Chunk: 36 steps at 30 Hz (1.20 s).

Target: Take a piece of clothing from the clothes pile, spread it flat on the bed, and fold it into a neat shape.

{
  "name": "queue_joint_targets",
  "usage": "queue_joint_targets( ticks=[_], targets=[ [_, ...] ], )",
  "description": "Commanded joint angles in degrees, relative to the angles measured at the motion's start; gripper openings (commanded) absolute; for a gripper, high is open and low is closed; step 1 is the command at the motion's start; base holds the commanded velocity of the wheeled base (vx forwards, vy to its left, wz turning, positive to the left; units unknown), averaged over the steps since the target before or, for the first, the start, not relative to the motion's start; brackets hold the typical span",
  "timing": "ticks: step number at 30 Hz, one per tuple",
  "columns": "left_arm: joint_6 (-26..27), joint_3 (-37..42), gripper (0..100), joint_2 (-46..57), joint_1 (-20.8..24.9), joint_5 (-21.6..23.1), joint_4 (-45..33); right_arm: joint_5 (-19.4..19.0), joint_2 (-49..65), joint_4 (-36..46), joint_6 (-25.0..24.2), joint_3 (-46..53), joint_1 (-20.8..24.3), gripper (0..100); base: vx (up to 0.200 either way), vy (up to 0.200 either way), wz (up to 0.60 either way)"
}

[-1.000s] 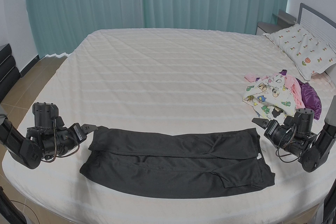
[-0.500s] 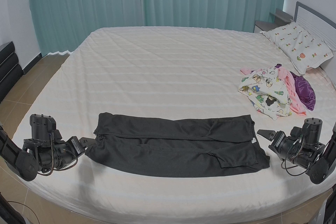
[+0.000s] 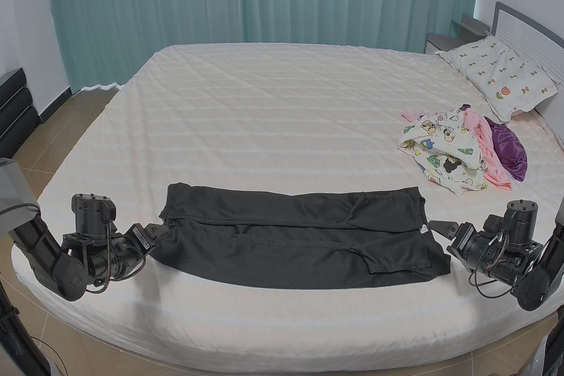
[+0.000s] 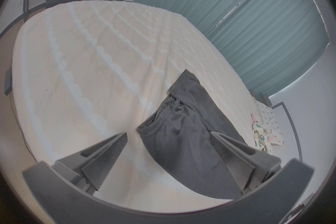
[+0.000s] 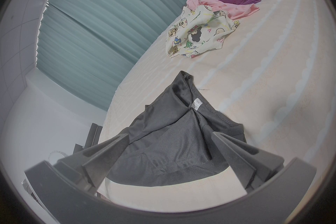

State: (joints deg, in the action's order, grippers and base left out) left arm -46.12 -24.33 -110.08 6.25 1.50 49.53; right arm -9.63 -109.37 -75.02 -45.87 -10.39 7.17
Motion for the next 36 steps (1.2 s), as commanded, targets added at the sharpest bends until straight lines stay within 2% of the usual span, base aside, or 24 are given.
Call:
queue_joint_targets(
  ticks=[1, 9, 10, 21, 24, 36],
  targets=[
    [-0.11, -0.19, 100, -4.35, 0.87, -0.27, 1.09, -0.04, -0.23, -0.04, -0.01, 0.19, 0.13, 100, 0.000, 0.000, 0.00],
    [-2.84, -1.42, 100, -5.76, 1.48, -1.06, 3.82, -0.13, -0.23, -0.04, -0.01, 0.28, 0.13, 100, 0.000, 0.000, 0.00],
    [-2.93, -1.42, 0, -6.20, 1.39, -1.68, 4.43, -0.13, -0.23, -0.04, -0.01, 0.37, 0.21, 100, 0.000, 0.000, 0.00],
    [-2.49, -0.01, 0, -6.90, 1.39, -4.31, 4.70, -0.13, -0.31, -0.04, 0.08, 0.72, 0.13, 100, 0.000, 0.000, 0.00],
    [3.31, 2.89, 0, -6.90, 1.04, -6.07, 4.87, -0.04, -0.23, -0.04, 0.17, 0.89, 0.21, 100, 0.000, 0.000, 0.00],
    [4.02, 3.15, 0, -6.90, 0.95, -9.67, 4.52, -0.21, -0.14, -0.04, 0.43, 1.86, 0.21, 100, 0.000, 0.000, 0.00]
  ],
)
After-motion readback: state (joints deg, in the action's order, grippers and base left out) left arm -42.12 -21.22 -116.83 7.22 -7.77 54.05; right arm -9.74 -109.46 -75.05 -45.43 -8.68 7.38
